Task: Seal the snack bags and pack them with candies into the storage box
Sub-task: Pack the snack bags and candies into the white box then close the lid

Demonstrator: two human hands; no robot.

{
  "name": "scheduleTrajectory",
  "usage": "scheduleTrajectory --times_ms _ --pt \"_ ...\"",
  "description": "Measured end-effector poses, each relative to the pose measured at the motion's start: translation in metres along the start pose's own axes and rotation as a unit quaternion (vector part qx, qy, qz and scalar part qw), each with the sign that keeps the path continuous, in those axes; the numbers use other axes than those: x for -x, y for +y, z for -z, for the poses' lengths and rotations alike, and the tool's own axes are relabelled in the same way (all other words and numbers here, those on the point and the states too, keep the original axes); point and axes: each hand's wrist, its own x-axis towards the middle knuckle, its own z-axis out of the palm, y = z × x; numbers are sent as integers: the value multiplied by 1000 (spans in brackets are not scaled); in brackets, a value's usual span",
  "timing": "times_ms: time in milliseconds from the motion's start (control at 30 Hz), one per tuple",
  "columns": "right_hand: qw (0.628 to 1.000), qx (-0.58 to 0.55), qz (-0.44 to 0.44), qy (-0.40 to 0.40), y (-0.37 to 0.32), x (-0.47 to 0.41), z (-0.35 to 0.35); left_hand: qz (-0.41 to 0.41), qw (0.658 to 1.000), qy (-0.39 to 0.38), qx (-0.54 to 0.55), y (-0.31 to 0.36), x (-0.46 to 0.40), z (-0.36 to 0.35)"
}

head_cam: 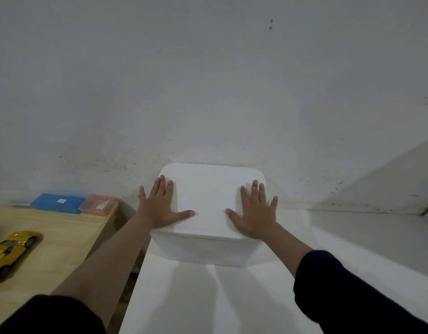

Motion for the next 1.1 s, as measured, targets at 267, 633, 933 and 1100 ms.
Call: scheduleTrajectory --times_ms 267,633,933,1100 --pt "999 -23 -39 -13 4 -51 8 -3 1000 -16 -16 -4 -13 2" --pt "999 11 -31 -11 6 -57 7 -5 1000 16 7 0 -11 -2" --pt "999 5 -43 18 -14 -49 -4 -21 999 -13 -25 -2 -21 3" --pt "997 -9 -54 61 -17 -46 -4 -28 998 -24 -52 0 -28 13"
